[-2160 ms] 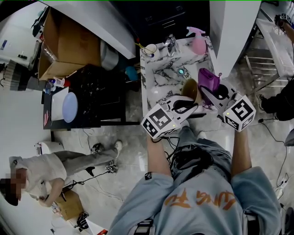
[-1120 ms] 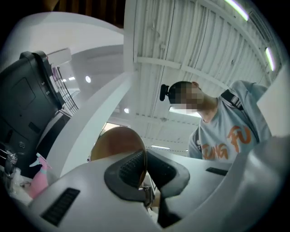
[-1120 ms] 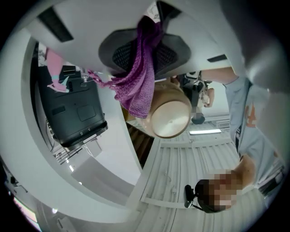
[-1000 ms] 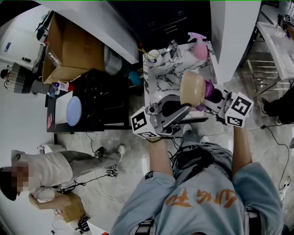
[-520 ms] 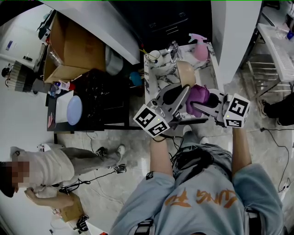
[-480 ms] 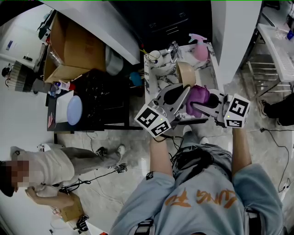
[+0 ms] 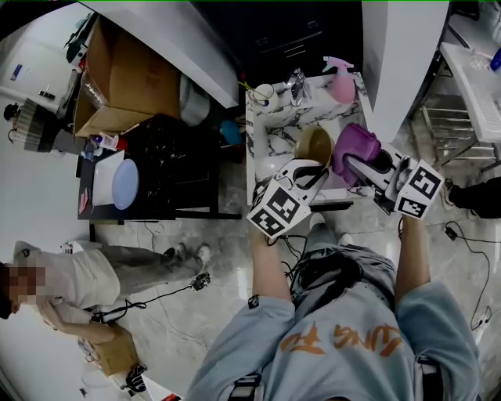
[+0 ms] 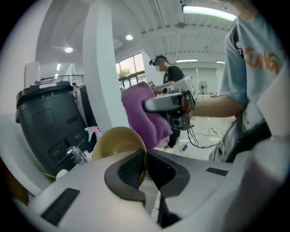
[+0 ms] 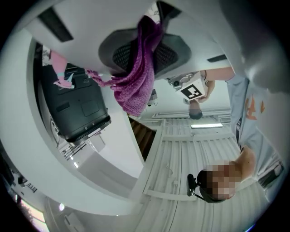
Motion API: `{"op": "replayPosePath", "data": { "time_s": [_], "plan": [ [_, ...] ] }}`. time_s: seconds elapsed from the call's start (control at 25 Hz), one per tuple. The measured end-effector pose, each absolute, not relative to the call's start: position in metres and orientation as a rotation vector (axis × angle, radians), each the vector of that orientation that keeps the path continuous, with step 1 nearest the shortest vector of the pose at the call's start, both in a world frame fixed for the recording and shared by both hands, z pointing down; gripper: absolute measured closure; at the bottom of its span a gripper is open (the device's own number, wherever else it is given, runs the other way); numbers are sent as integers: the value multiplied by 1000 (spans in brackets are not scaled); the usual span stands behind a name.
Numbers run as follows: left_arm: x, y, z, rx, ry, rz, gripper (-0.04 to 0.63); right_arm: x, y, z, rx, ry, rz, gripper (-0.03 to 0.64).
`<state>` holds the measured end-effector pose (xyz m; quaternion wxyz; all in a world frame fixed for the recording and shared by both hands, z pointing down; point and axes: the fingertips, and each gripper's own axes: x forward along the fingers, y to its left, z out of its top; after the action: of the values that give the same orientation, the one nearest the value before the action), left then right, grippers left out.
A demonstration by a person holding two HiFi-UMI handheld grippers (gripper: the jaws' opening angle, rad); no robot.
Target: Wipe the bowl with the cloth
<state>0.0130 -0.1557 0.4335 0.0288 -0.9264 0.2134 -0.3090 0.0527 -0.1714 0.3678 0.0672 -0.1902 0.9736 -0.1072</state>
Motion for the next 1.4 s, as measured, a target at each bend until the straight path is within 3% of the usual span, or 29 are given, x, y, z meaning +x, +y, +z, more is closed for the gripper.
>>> {"op": "replayPosePath", "data": {
  "time_s": [0.56,0.84,1.4],
  "plan": [
    [43,-99,488,-2800,177,-1339,563,50,-172,369,-751,3115,-71,534],
    [57,-57,480,-2902,-137,-1301,563,23,-143,398,-490,3393,82,534],
    [65,-9,435,-2935,-507,-1116,563,8,-104,421,-92,3510,-131,534]
  ]
}}
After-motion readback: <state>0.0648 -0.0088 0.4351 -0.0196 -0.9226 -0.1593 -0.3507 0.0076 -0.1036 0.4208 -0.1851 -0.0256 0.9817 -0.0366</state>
